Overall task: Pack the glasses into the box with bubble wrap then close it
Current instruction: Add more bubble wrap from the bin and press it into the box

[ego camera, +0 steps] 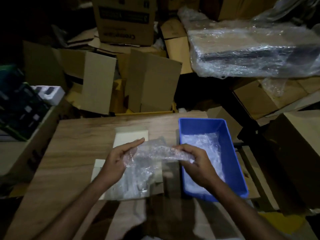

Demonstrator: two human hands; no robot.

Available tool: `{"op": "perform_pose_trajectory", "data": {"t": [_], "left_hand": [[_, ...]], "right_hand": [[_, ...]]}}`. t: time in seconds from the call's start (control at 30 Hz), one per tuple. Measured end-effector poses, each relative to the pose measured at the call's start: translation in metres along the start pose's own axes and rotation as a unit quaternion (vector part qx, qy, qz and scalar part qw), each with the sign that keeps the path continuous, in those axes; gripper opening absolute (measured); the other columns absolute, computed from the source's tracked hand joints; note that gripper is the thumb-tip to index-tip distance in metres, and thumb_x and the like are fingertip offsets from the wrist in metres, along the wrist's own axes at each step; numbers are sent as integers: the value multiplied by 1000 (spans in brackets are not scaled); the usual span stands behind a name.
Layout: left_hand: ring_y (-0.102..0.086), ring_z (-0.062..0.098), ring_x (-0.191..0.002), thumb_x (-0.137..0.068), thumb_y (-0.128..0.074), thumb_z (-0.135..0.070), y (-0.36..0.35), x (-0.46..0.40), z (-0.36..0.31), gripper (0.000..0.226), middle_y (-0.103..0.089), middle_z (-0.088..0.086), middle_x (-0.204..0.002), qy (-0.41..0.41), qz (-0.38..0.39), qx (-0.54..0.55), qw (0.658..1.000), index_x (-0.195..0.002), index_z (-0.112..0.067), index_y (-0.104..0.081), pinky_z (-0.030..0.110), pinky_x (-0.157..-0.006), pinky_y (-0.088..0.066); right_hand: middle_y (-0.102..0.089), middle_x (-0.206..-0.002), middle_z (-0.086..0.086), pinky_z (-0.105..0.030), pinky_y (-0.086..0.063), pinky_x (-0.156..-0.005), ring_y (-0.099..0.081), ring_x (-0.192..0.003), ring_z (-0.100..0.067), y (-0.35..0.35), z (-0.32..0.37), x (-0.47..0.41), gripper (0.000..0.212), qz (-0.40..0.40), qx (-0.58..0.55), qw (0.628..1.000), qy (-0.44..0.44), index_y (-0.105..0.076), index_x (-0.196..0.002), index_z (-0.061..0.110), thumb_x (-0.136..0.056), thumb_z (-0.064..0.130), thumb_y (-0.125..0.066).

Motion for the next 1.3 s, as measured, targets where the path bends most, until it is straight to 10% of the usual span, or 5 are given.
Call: {"op": "perform_pose_trajectory", "data": {"t": [0.13, 0.4, 0.8, 1.0, 1.3], "left_hand": [[-70, 23, -111, -98, -61, -12, 29, 18, 12, 24, -75, 8, -117, 137, -22, 153, 978, -120, -6, -69, 37, -94, -56], [-65, 19, -54, -100, -60, -25, 46, 36, 57, 29, -69, 13, -71, 300, -208, 226, 903, -87, -2, -72, 22, -53, -48], [-73, 33, -98, -101, -55, -40, 64, 89, 105, 39, -76, 16, -110, 422, -179, 243, 855, -111, -9, -75, 52, -95, -56], [-70, 6, -68, -102, -56, -9, 86, 91, 82, 36, -71, 5, -102, 250, -224, 122, 934, -134, -26, -52, 24, -57, -56], [-70, 4, -105, -71, -89, -11, 94, 97, 59, 63, -73, -7, -116, 208, 10, -24, 978, -128, -27, -67, 23, -88, -58]], "right_hand": [[-72, -79, -5, -24, -53, -59, -68, -71, -17, -28, 6, -28, 5, -43, -174, 972, -153, -73, -86, 3, -86, -1, -72], [-58, -143, -18, -44, -53, -104, -58, -129, -31, -118, -6, -4, 70, 38, -578, 711, -399, -58, -140, 5, -81, 32, -84], [-64, -128, -11, -36, -62, -81, -72, -103, -27, -127, -42, 18, 72, -65, -157, 947, -273, -47, -144, 39, -87, 7, -77], [-75, -111, -2, -27, -60, -82, -74, -99, -17, -123, -36, 19, 46, 5, -96, 963, -252, -72, -121, 18, -79, 2, -84], [-72, -104, 5, -16, -58, -72, -69, -82, -2, -117, -5, 7, 60, 64, 154, 971, -171, -65, -133, 18, -77, 13, -87]]}}
Point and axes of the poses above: each hand's wrist, its own x-axis away from the middle knuckle, its own y-axis out of the back of the hand, z = x × y, the point moved 5 cm from there along -x, towards the middle knuckle
